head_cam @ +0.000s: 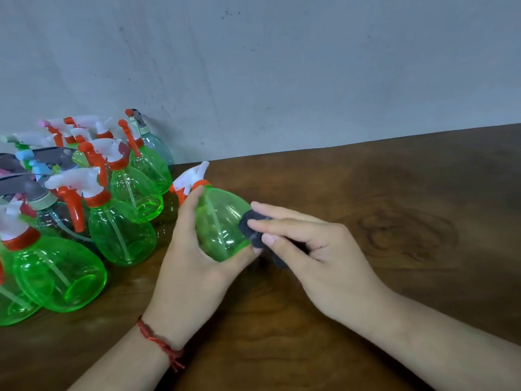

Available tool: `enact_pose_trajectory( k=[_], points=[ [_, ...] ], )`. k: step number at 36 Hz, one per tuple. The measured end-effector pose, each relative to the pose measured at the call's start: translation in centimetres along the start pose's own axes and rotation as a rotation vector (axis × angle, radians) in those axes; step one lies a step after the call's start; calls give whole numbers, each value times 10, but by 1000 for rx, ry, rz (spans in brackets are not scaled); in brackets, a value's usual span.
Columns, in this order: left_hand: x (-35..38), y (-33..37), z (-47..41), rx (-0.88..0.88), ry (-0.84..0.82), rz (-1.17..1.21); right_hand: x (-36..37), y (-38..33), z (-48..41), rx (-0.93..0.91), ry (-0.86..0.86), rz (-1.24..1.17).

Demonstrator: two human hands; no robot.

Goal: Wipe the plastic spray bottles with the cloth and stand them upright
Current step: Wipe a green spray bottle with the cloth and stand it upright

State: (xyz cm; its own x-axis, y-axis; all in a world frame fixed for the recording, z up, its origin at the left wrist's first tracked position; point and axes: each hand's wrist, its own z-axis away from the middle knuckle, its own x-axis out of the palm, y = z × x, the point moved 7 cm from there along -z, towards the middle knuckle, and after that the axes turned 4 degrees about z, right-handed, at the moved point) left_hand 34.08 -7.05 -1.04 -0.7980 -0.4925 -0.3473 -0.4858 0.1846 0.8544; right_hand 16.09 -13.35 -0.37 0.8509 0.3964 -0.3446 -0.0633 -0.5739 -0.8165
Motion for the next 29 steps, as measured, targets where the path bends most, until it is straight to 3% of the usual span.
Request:
enact_pose_trajectory(
  k=[9, 13, 17, 21, 29],
  points=[
    [30, 18, 16, 88, -324, 106, -19, 25, -15, 285, 65, -422],
    [36, 16, 19, 101, -425, 83, -22, 27, -15, 334, 68, -476],
    [33, 14, 17, 181, -364, -119, -21, 29, -13, 350, 84, -456],
    [33, 17, 17, 205, -288, -171, -19, 22, -14, 272, 86, -369],
    [-3, -8, -2, 61, 28, -156, 4, 12, 2, 111, -41, -80]
  ],
)
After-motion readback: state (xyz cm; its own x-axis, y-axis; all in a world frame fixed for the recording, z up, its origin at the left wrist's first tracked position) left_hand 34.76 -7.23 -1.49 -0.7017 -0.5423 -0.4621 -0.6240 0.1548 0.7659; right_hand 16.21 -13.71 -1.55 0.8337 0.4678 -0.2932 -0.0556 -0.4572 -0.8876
